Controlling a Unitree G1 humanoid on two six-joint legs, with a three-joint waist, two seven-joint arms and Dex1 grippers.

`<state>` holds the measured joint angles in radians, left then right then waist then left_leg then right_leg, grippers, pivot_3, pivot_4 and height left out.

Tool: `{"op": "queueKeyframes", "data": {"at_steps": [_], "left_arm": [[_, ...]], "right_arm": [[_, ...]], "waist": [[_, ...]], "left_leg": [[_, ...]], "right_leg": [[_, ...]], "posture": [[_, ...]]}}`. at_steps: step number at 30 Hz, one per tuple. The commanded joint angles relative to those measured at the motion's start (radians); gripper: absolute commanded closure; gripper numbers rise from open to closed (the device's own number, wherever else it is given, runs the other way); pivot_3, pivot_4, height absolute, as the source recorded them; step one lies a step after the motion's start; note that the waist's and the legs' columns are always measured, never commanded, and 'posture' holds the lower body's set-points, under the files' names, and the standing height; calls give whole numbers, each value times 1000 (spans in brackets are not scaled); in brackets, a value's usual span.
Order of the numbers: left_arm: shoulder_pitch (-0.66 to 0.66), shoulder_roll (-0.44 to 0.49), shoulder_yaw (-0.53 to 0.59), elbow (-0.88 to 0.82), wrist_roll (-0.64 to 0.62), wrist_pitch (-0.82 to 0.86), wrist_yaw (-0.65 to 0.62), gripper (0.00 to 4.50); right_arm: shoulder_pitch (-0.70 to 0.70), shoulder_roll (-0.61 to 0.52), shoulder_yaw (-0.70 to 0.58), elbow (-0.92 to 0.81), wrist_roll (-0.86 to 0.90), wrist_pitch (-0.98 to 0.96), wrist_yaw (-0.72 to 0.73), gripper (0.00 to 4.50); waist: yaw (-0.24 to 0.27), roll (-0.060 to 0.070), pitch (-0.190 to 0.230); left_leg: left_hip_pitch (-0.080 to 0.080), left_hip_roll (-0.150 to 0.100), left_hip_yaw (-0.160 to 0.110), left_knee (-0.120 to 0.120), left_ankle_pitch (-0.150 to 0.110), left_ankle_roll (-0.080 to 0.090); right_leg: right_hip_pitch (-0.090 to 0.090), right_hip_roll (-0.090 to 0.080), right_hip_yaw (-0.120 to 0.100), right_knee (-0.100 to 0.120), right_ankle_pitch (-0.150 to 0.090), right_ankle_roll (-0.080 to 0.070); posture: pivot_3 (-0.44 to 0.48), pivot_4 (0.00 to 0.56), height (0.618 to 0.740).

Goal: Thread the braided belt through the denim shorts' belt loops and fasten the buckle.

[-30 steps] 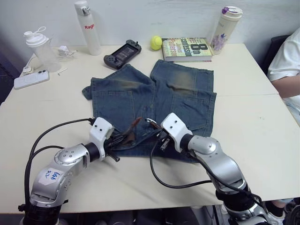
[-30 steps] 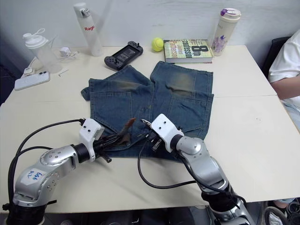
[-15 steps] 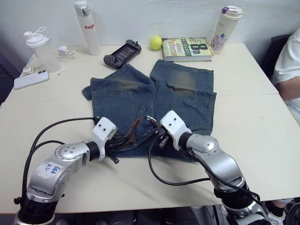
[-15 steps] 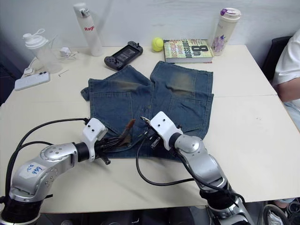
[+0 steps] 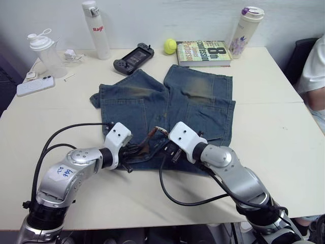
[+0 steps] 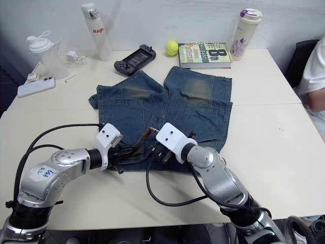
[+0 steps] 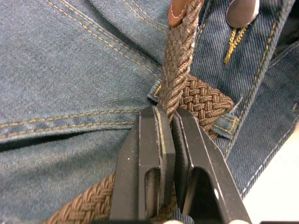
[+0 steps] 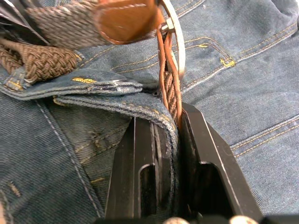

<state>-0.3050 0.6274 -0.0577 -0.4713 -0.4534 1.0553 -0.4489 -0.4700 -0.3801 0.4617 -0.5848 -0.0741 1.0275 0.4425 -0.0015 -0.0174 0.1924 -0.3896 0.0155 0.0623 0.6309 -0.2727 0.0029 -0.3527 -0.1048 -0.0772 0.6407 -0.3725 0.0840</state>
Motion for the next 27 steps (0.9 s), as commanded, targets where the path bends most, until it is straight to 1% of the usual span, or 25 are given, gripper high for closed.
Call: {"op": "queueKeyframes", "data": {"at_steps": [1, 6, 10, 12, 14, 16, 19, 22, 25, 27], "left_arm": [[-15, -31, -72, -2, 0, 15, -13, 4500], [-63, -84, -91, 35, 27, 19, 13, 4500], [-122, -72, -161, 75, 90, -46, -17, 4500], [-155, -79, -178, 113, 106, -73, -33, 4500], [-192, -100, -156, 162, 113, -87, -33, 4500], [-207, -116, -123, 177, 99, -82, -39, 4500], [-182, -130, -77, 154, 71, -32, -40, 4500], [-132, -121, -31, 129, 62, 3, -37, 4500], [-107, -87, -33, 98, 54, 28, -61, 4500], [-98, -51, -66, 85, 71, 17, -79, 4500]], "right_arm": [[-8, 9, 12, -49, 12, 8, 3, 4476], [-8, -2, 35, -39, 20, 12, 23, 4476], [-26, -36, 63, -31, 18, 18, 50, 4476], [-37, -52, 79, -22, 16, 16, 61, 4476], [-43, -62, 87, -13, 18, 15, 68, 4476], [-38, -66, 83, -10, 22, 20, 67, 4476], [-21, -61, 68, -9, 27, 28, 60, 4476], [-14, -41, 46, -1, 24, 40, 38, 4476], [-15, -22, 24, 4, 15, 47, 16, 4476], [-21, -18, 18, 4, 7, 42, 7, 4476]], "waist": [[0, 0, 0], [4, 0, 0], [11, 0, 0], [16, 0, 0], [23, 0, 0], [25, 0, 0], [23, -1, 0], [19, 0, 0], [9, 0, 0], [1, -1, 0]], "left_leg": [[0, 0, 0, 0, 0, 0], [0, -1, 0, 1, 0, 1], [0, -1, 0, 1, 1, 1], [0, -1, 0, 2, 1, 1], [0, -2, 0, 2, 1, 1], [0, -2, 0, 2, 1, 1], [-1, -2, 0, 2, 1, 1], [-1, -1, 0, 2, 1, 1], [-1, 0, 0, 2, 1, 0], [-1, 0, 0, 1, 2, 0]], "right_leg": [[0, 0, 0, 0, 0, 0], [0, -1, 0, 0, 0, 0], [0, -1, 0, 1, 0, 0], [0, -1, 0, 2, 0, 0], [0, -1, 0, 2, 0, 0], [0, -1, 0, 2, 0, 0], [0, -1, 0, 3, 0, 0], [-1, -1, 0, 3, 0, 0], [-1, 0, 0, 3, 0, 0], [-1, 0, 0, 3, 0, 0]], "posture": [[0, 150, 740], [0, 150, 740], [0, 150, 740], [0, 150, 740], [0, 150, 740], [0, 150, 740], [0, 150, 740], [0, 150, 740], [0, 150, 740], [0, 150, 740]]}}
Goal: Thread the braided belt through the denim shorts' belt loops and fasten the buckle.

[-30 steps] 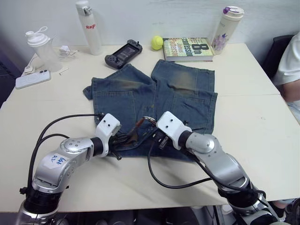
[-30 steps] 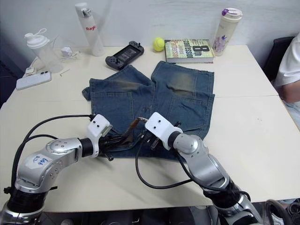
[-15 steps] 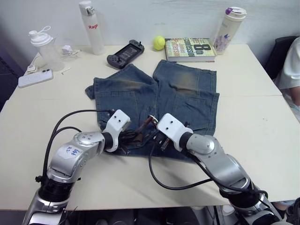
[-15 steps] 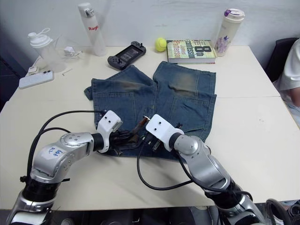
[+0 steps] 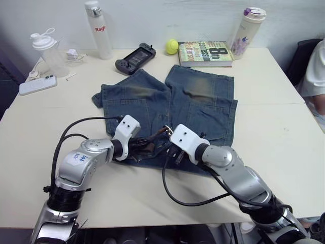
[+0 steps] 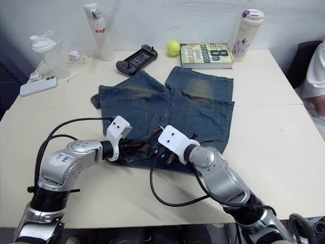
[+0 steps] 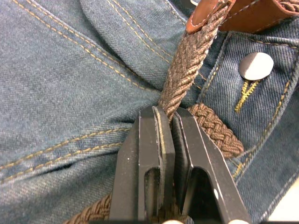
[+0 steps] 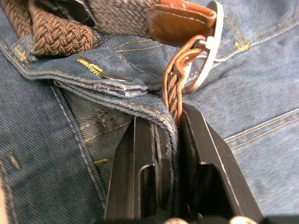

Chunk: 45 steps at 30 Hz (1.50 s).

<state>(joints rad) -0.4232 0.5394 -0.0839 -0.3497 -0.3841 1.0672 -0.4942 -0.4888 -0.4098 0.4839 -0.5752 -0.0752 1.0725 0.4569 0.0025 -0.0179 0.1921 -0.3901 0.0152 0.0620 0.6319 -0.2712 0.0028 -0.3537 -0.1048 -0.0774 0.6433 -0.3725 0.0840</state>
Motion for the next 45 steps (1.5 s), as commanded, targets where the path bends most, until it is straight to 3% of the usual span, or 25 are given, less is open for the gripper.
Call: {"op": "queueKeyframes", "data": {"at_steps": [1, 17, 24, 34, 45], "left_arm": [[22, 51, -54, -37, 11, 0, -39, 4500], [57, 64, -56, -80, 38, 150, 62, 4500], [64, -9, 19, -75, 33, 233, 125, 4500], [-31, -51, -80, -34, 44, 140, 99, 4500], [-83, -211, -42, 42, 13, -89, 62, 4500]], "right_arm": [[-6, 12, -4, -5, 5, -6, -10, 4476], [-22, 45, -17, -30, -8, -1, -57, 4476], [-12, 59, -26, -44, 5, 8, -66, 4476], [-18, 35, 39, -38, 24, 25, -21, 4476], [-54, -39, 121, 26, 28, -43, 73, 4476]], "waist": [[-5, 0, 0], [-12, 0, 0], [-13, 0, 0], [-3, -1, -1], [7, -2, -1]], "left_leg": [[0, 0, 0, 0, 0, 0], [0, 1, 3, -1, 0, 0], [0, 1, 3, -1, 0, -1], [0, 1, 3, -1, 0, -1], [0, -1, 2, 0, 1, 0]], "right_leg": [[0, 0, 0, 0, 0, 0], [-3, 1, 3, 0, 0, 0], [-3, 2, 3, 1, 0, 0], [-3, 1, 3, 1, 0, 0], [-2, -1, 2, 1, 0, 0]], "posture": [[0, 150, 740], [0, 150, 740], [0, 150, 740], [0, 150, 740], [0, 150, 740]]}}
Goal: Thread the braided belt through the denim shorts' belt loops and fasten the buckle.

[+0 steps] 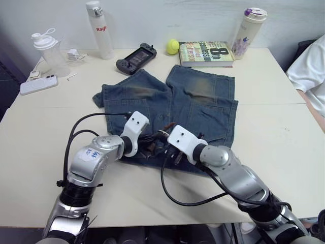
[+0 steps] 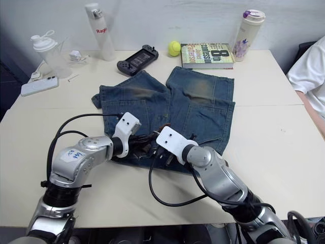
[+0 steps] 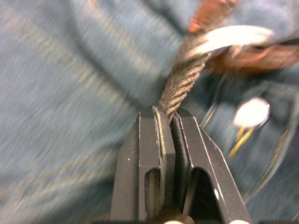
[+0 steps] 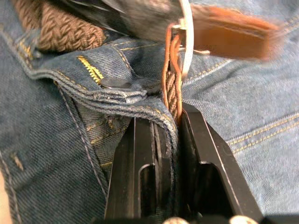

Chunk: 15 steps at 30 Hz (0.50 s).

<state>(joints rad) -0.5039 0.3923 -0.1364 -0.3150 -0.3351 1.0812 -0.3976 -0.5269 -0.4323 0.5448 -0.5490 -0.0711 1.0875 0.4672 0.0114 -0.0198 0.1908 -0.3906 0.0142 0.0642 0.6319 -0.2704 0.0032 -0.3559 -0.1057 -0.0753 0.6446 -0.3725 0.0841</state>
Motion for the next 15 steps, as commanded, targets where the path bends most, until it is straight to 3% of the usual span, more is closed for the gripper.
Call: {"op": "queueKeyframes", "data": {"at_steps": [1, 6, 10, 11, 15], "left_arm": [[3, -72, 14, 9, -37, -127, -45, 4500], [38, -64, 6, 27, -17, -184, -68, 4500], [47, -71, 4, 36, -10, -203, -63, 4500], [48, -74, 4, 36, -10, -203, -62, 4500], [49, -77, -8, 40, -4, -216, -67, 4500]], "right_arm": [[-16, -21, 62, 4, 24, -67, 69, 4476], [-4, -26, 36, -12, 23, -79, 73, 4476], [35, -18, -41, -76, 55, -73, 75, 2488], [41, -15, -55, -86, 67, -68, 80, 2168], [51, -29, -234, -194, 156, 38, 118, 346]], "waist": [[-6, 0, 0], [-18, 0, 0], [-14, 0, 0], [-14, 0, 0], [-13, 0, 0]], "left_leg": [[-1, 0, 0, 0, 0, 0], [-1, 2, 1, -1, 1, -1], [-1, 2, 0, 0, 1, -1], [-1, 2, 0, 0, 0, -1], [-2, 2, 0, 0, 0, -1]], "right_leg": [[-1, 0, 0, 0, 0, 0], [-1, 3, 0, 0, 0, 0], [-1, 2, 0, -1, 0, 0], [-1, 2, 0, -1, 0, 0], [-1, 2, 0, -1, 0, 0]], "posture": [[0, 150, 740], [0, 150, 740], [0, 150, 740], [0, 150, 740], [0, 150, 740]]}}
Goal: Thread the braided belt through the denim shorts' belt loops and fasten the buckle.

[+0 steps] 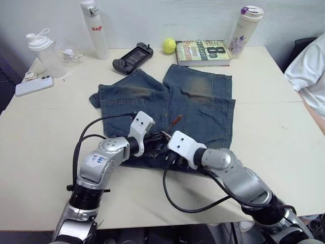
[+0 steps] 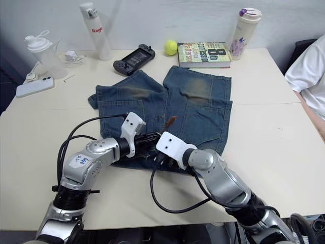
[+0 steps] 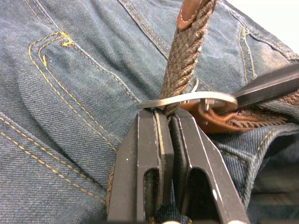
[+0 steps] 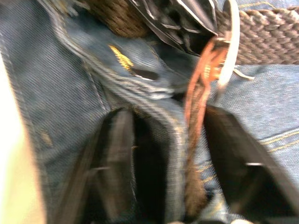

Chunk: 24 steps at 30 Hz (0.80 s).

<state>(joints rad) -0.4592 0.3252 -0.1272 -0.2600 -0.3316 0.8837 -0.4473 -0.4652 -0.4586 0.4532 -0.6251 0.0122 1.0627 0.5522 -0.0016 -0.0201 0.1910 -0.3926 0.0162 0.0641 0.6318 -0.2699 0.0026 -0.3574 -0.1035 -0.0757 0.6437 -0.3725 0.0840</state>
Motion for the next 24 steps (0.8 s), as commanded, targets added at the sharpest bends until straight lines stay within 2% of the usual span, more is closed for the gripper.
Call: {"op": "queueKeyframes", "data": {"at_steps": [1, 5, 9, 11, 13, 16, 19, 24], "left_arm": [[6, -10, -19, -12, -6, -21, -19, 4500], [8, -8, -26, -7, -2, -26, -23, 4500], [7, -13, -32, 4, 5, -36, -20, 4500], [7, -14, -36, 5, 8, -42, -22, 4500], [6, -14, -46, 6, 15, -52, -25, 4500], [9, 4, -70, 5, 42, -98, -37, 4500], [12, 9, -81, 9, 53, -120, -44, 4500], [8, 11, -89, 10, 72, -147, -51, 4500]], "right_arm": [[-25, -12, -216, -145, 114, 105, 63, 31], [-103, -38, -424, -189, 262, 234, 153, 31], [-214, -68, -500, -100, 309, 200, 162, 31], [-217, -183, -379, -43, 192, 13, 160, 31], [-244, -307, -139, 106, -68, -361, 167, 31], [-318, -342, 50, 275, -274, -659, 145, 31], [-343, -346, 100, 398, -350, -861, 137, 31], [-341, -319, 106, 507, -415, -1067, 158, 31]], "waist": [[0, 0, 0], [1, 0, 0], [0, 0, 0], [-1, 0, 0], [-1, 0, 0], [-1, 0, 0], [-3, 0, 0], [0, 0, 0]], "left_leg": [[0, 0, 0, 0, 0, 0], [-1, -1, -1, 1, 0, 1], [-1, 0, -1, 0, -1, 1], [-1, 0, -1, 0, -1, 1], [-1, 0, 0, 0, 0, 1], [-1, -1, -1, 0, -1, 2], [0, -2, 3, 2, -1, 3], [-7, 0, -1, 9, -1, 3]], "right_leg": [[0, 0, 0, 0, 0, 0], [0, -1, 0, 0, 0, 0], [0, -1, -1, 0, 0, 0], [0, -1, -1, 0, 0, 0], [0, -1, 0, 0, 0, 0], [0, -1, -1, -1, 0, 0], [-1, -2, 1, 0, 0, 1], [-2, 0, -3, 0, 1, 2]], "posture": [[0, 150, 740], [0, 150, 740], [0, 150, 740], [0, 150, 740], [0, 150, 740], [0, 150, 740], [0, 150, 740], [0, 150, 740]]}}
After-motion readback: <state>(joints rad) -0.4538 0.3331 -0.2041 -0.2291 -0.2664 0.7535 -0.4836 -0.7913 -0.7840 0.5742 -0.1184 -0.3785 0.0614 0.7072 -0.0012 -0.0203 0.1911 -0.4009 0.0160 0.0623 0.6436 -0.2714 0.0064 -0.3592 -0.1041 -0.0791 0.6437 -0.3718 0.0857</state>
